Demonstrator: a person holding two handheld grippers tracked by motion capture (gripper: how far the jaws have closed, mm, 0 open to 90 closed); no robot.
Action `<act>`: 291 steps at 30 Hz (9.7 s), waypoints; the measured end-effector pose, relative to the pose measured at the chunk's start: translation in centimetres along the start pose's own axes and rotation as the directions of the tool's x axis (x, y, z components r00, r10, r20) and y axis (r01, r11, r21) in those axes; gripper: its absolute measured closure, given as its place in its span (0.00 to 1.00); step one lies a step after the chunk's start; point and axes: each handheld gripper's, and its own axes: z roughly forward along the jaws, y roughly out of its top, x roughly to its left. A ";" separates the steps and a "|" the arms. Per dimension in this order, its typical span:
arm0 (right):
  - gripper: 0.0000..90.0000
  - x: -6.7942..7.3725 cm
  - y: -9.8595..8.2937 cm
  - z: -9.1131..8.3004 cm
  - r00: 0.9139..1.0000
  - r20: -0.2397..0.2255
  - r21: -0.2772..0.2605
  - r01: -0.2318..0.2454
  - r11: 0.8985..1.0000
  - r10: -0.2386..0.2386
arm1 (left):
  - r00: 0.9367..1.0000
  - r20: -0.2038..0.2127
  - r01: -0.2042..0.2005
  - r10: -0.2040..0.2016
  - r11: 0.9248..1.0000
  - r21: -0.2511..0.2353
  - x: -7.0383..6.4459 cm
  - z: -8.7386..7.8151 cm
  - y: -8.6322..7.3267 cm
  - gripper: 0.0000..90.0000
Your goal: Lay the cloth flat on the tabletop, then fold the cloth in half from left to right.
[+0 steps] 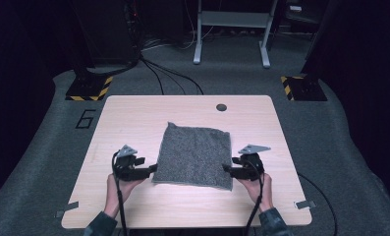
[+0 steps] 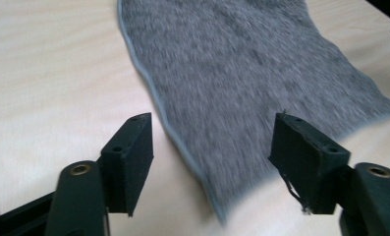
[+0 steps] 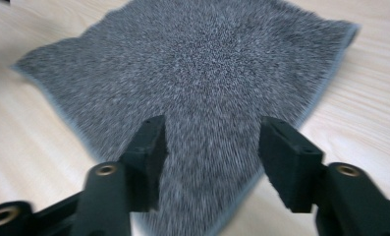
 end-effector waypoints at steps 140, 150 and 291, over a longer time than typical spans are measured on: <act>0.56 20.7 1.3 11.4 0.886 -0.193 0.084 0.443 0.892 -0.422 | 0.996 -0.090 -0.002 0.013 0.993 0.115 6.6 12.6 7.7 0.32; 0.88 20.7 0.9 12.3 0.903 -0.176 0.116 0.415 0.903 -0.392 | 0.992 -0.102 -0.062 0.079 0.985 0.160 5.8 13.5 7.4 0.73; 0.34 2.7 -1.6 5.1 0.982 0.188 0.073 0.014 0.997 -0.027 | 0.966 -0.072 -0.220 0.249 0.935 0.277 -4.1 10.6 3.6 0.17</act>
